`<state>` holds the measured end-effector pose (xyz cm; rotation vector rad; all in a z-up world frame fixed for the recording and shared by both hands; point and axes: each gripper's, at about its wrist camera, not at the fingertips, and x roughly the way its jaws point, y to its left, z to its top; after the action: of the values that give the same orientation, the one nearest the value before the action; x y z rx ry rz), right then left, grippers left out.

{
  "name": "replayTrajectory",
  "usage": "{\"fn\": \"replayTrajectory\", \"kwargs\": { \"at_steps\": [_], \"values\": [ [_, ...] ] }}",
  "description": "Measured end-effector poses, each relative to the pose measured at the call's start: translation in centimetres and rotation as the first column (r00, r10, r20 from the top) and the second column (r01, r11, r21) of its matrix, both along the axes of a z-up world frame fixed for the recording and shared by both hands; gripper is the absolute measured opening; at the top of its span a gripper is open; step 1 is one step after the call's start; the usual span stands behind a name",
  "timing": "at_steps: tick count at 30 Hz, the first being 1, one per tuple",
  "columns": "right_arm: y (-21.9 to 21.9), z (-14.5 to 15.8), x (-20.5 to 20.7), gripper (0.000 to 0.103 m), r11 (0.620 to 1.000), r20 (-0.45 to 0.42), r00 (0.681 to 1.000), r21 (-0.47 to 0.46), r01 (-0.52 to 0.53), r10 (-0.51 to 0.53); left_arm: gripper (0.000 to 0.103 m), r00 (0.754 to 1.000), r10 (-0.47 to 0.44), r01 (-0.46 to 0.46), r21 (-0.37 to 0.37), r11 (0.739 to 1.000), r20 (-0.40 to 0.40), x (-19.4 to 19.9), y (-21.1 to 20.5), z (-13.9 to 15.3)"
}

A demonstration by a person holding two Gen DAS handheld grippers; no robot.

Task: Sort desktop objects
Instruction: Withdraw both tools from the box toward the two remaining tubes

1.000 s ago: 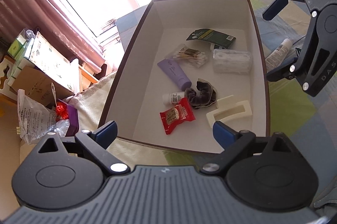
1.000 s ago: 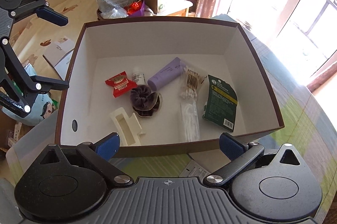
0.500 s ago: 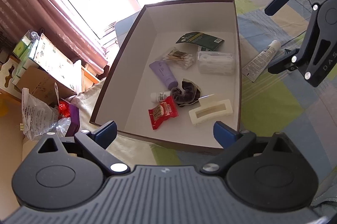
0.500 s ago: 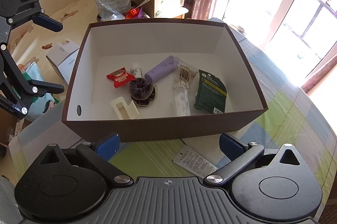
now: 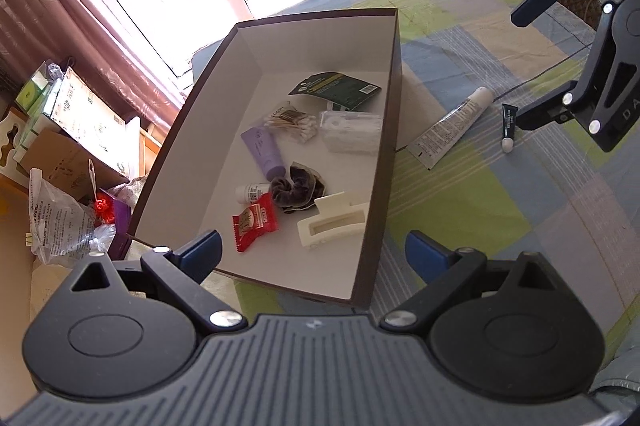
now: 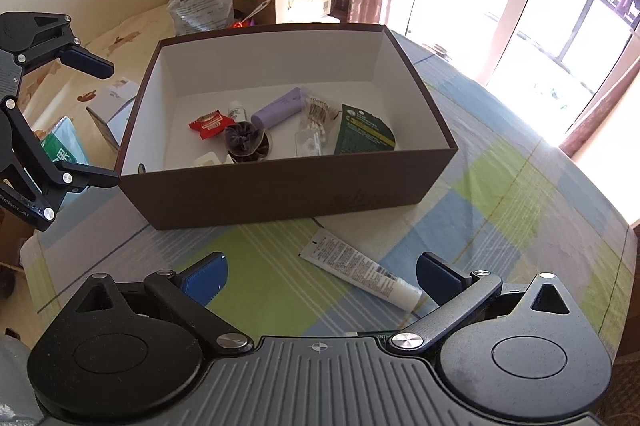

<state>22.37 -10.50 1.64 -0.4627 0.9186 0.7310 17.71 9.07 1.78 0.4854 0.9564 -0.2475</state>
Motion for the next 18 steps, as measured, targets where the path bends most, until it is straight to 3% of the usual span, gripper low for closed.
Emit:
{"fn": "replayTrajectory", "kwargs": {
  "at_steps": [18],
  "values": [
    [-10.2,-3.0,-1.4,0.103,0.990,-0.059,0.990,0.048,0.130,-0.127,0.096,0.999,0.039,-0.040,-0.083,0.996,-0.019,-1.5,-5.4,-2.0]
  ]
}}
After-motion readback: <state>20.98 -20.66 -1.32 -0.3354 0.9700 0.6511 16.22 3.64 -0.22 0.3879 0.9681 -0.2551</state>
